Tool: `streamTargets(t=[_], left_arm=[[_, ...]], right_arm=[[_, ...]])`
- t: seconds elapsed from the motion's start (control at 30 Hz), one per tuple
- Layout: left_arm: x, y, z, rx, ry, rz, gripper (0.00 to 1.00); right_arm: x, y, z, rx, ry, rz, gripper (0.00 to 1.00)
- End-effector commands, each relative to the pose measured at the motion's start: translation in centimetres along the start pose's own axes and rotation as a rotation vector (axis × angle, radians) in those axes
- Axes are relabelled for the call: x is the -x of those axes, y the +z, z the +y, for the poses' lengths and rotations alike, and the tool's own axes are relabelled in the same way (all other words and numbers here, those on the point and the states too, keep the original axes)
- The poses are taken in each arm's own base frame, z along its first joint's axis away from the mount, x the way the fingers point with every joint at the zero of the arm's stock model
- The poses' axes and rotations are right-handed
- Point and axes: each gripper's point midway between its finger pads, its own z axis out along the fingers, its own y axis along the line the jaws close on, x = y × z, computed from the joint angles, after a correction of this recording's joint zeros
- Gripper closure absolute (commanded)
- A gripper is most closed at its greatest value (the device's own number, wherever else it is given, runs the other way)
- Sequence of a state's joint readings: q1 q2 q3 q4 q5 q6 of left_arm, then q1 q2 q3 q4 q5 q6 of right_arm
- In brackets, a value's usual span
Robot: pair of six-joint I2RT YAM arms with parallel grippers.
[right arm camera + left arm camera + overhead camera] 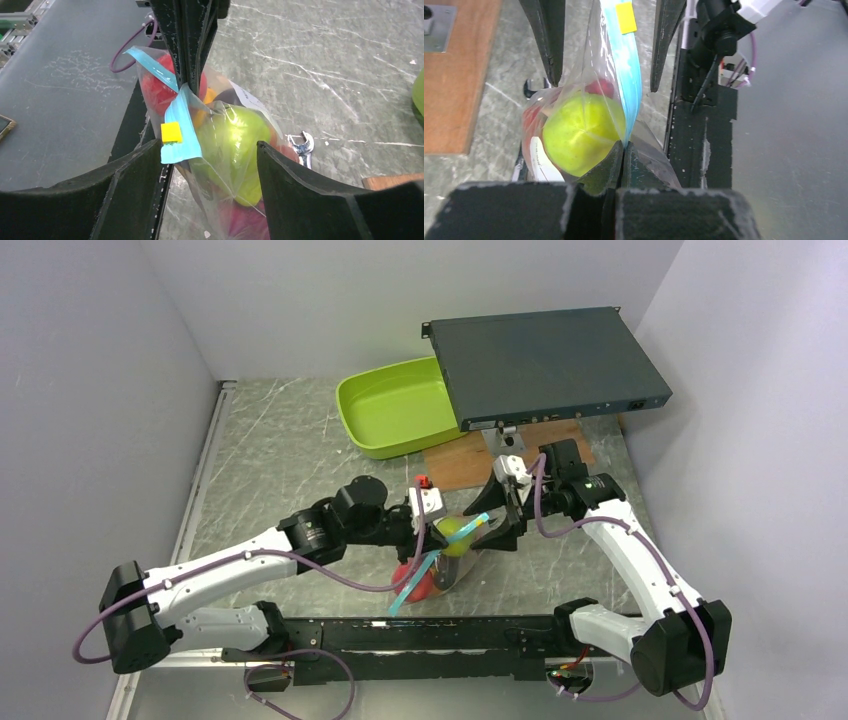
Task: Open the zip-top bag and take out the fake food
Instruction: Unzip the zipper food storage bag at the center of the board.
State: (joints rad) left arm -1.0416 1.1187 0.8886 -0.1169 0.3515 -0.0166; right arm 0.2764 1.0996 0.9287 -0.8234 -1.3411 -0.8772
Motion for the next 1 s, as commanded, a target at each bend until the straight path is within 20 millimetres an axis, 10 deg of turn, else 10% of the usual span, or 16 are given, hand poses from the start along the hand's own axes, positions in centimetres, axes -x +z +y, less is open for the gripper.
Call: streamTargets(t=[0.0, 0.2, 0.3, 0.43, 0.6, 0.97], left_arm=[[4.4, -0.2, -2.2, -0.196, 0.0, -0.125, 1.0], [5.3, -0.5, -1.9, -0.283, -0.053, -0.176, 1.0], [5.0, -0.4, -1.1, -0.262, -0.081, -0.177, 0.99], [5.0, -0.9, -0.1, -0.2, -0.096, -0.17, 0.48], [5.6, -3.0, 2.2, -0.005, -0.034, -0.158, 0.06], [6.5, -0.4, 2.2, 0.057, 0.125, -0.065, 0.0]], right_arm=[[2.0, 0.2, 0.9, 0.052, -0.076, -0.061, 0.38], [2.2, 0.4, 1.2, 0.071, -0.068, -0.068, 1.0], [2.5, 0.4, 1.4, 0.078, -0.057, -0.077, 1.0], [2.9, 0.3, 1.1, 0.066, -0.032, -0.076, 1.0], [2.9, 0.1, 0.6, 0.048, 0.004, -0.079, 1.0], [2.4, -0.3, -0.5, -0.001, 0.034, -0.061, 1.0]])
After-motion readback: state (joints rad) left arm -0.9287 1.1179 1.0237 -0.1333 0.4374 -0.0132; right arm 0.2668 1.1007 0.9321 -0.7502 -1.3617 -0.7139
